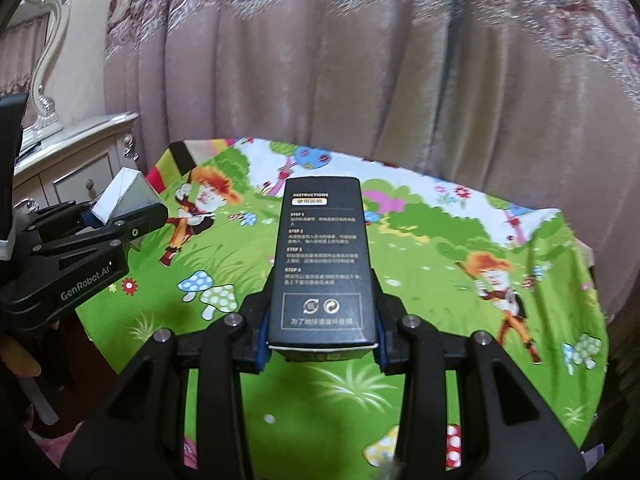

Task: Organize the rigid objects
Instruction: 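Lift both held items and carry them to the storage box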

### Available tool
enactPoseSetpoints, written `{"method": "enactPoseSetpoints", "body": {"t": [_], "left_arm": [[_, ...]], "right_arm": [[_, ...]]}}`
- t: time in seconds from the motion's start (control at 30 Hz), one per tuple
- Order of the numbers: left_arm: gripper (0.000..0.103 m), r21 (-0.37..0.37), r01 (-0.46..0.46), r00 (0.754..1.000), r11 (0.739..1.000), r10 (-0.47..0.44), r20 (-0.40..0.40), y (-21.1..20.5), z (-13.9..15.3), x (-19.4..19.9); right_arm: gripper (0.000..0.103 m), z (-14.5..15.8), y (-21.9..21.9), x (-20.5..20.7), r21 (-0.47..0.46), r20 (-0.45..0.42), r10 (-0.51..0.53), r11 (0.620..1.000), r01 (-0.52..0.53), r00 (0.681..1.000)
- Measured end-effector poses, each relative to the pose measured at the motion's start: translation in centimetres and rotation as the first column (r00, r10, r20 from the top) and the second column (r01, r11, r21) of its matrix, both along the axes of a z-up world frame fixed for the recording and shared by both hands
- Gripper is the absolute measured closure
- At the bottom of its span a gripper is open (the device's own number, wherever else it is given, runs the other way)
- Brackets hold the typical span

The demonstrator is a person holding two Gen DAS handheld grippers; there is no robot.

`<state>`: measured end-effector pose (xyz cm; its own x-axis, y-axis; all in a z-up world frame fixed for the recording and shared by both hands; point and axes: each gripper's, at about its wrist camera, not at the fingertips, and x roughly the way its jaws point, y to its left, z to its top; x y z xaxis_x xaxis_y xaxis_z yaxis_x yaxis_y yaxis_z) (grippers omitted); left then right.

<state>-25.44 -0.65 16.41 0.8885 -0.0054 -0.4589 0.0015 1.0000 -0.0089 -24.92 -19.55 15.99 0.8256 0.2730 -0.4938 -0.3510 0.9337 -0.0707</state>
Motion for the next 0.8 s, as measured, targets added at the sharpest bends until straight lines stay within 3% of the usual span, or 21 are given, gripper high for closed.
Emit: {"method": "enactPoseSetpoints", "body": {"t": [0.47,0.8], "left_arm": [[0.068,0.057,0.145,0.988,0.988,-0.148,0.037,-6.0,1.7,-2.5],[0.068,0.102,0.276,0.959,0.956,-0.281,0.040,-11.7,2.2,-3.6]], "right_arm": [[0.061,1.6,-6.1,-4.0,0.012,0.063,-0.106,0.994,0.105,0.992],[0.061,1.2,-11.1,-6.7,0.027,0.056,-0.206,0.978,0.205,0.977]]}}
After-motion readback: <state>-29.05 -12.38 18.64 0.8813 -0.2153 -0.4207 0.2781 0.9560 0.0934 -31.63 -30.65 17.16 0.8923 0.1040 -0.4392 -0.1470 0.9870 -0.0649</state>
